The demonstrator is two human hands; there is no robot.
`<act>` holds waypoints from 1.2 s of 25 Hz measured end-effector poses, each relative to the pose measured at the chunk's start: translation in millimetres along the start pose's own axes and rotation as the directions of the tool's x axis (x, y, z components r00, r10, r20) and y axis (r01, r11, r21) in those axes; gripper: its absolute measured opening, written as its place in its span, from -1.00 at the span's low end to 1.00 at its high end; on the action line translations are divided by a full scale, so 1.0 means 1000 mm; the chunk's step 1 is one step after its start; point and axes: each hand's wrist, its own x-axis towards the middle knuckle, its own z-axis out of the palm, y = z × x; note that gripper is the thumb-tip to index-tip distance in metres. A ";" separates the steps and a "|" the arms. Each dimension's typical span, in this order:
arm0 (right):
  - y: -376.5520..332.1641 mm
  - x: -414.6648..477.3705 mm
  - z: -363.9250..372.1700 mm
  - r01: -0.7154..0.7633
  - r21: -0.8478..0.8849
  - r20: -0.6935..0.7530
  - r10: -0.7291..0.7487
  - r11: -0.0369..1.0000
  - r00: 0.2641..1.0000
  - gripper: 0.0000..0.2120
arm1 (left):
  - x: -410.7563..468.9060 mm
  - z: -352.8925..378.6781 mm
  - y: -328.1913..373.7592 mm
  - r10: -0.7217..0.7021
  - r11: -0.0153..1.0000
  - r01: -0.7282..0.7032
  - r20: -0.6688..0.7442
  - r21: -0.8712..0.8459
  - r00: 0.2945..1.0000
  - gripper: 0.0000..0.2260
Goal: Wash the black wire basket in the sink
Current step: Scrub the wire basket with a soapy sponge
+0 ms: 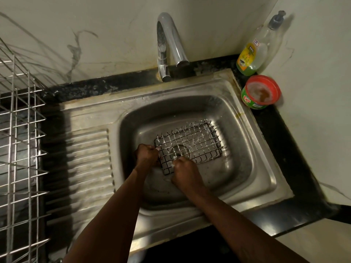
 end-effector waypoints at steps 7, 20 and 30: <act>0.056 -0.002 -0.025 -0.195 0.029 -0.199 0.197 0.980 0.960 -0.80 | 0.004 -0.004 -0.001 -0.025 1.000 0.023 0.096 0.014 0.995 -0.82; -0.004 0.064 -0.008 0.260 0.042 -0.055 -0.257 0.965 0.965 -0.74 | 0.051 0.002 -0.043 -0.013 0.998 0.009 0.069 0.063 0.998 -0.79; -0.018 0.084 -0.009 0.364 -0.011 0.069 -0.362 0.931 0.930 -0.80 | 0.053 -0.001 -0.043 0.046 0.994 -0.057 0.124 0.088 0.991 -0.69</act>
